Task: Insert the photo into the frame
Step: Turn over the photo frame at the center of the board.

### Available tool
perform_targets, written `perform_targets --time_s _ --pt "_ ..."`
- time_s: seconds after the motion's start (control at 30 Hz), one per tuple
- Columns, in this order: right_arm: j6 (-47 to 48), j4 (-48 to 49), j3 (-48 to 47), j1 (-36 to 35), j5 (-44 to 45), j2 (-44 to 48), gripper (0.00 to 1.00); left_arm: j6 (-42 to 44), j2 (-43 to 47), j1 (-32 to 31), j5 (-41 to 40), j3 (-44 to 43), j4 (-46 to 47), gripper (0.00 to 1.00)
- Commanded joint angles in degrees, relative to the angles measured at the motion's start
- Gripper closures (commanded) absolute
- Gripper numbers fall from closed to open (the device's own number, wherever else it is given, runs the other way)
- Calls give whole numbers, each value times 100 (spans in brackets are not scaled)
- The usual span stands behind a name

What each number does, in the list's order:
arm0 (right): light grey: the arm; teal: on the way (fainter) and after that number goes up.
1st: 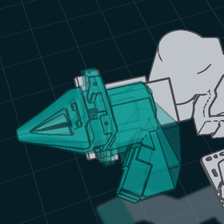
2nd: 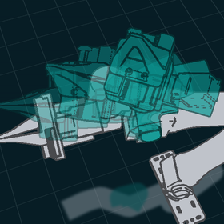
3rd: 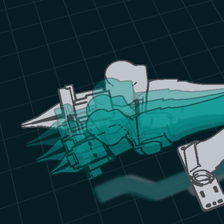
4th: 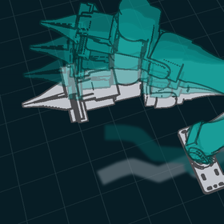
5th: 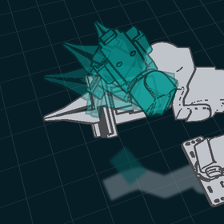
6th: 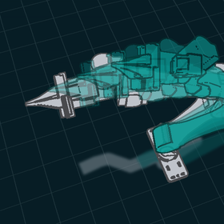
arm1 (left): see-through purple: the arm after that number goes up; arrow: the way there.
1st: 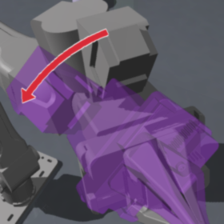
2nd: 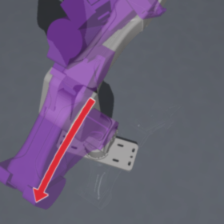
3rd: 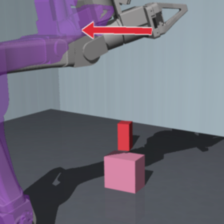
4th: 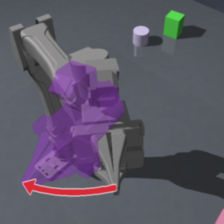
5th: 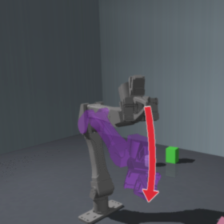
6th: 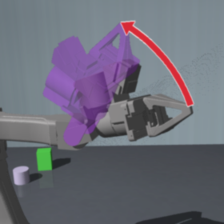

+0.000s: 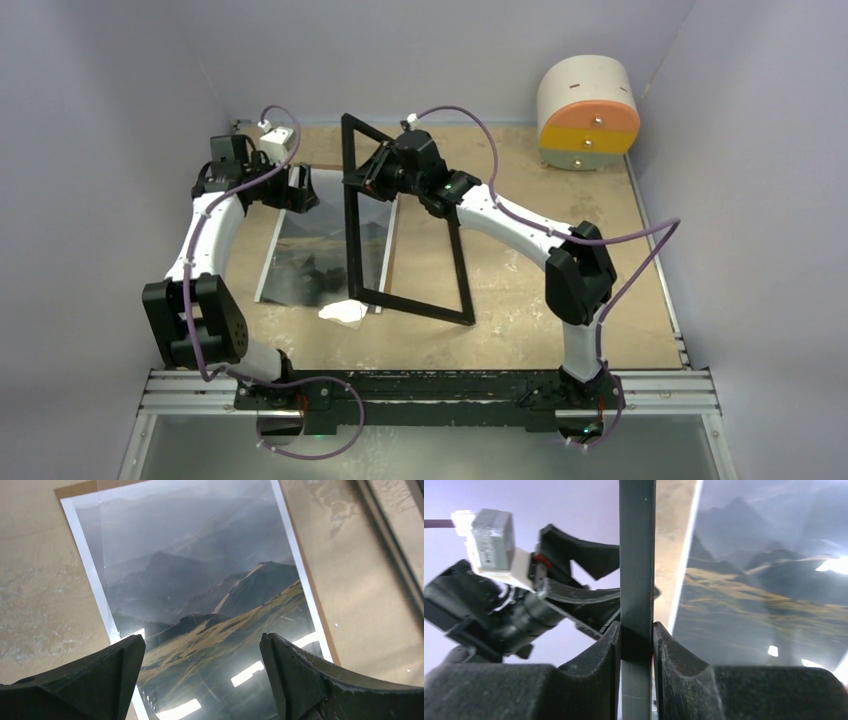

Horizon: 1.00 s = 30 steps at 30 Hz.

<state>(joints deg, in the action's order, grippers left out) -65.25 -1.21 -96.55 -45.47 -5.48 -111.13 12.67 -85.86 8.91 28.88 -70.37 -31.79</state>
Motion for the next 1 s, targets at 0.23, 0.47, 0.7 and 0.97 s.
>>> perform_targets --time_s 0.23,0.47,0.7,0.97 --pt "-1601 2103 -136 -45 -1229 152 100 -703 308 -306 333 -784 89 7" --pt "-2072 2835 667 90 -1406 392 100 -1169 165 -843 -173 -1185 344 7" --pt "-2202 3188 1230 409 -1878 597 62 -1392 80 -1280 -507 -1440 569 6" --pt "-1482 2557 1593 851 -2476 1069 26 -1499 -259 -1836 -672 -1887 607 6"
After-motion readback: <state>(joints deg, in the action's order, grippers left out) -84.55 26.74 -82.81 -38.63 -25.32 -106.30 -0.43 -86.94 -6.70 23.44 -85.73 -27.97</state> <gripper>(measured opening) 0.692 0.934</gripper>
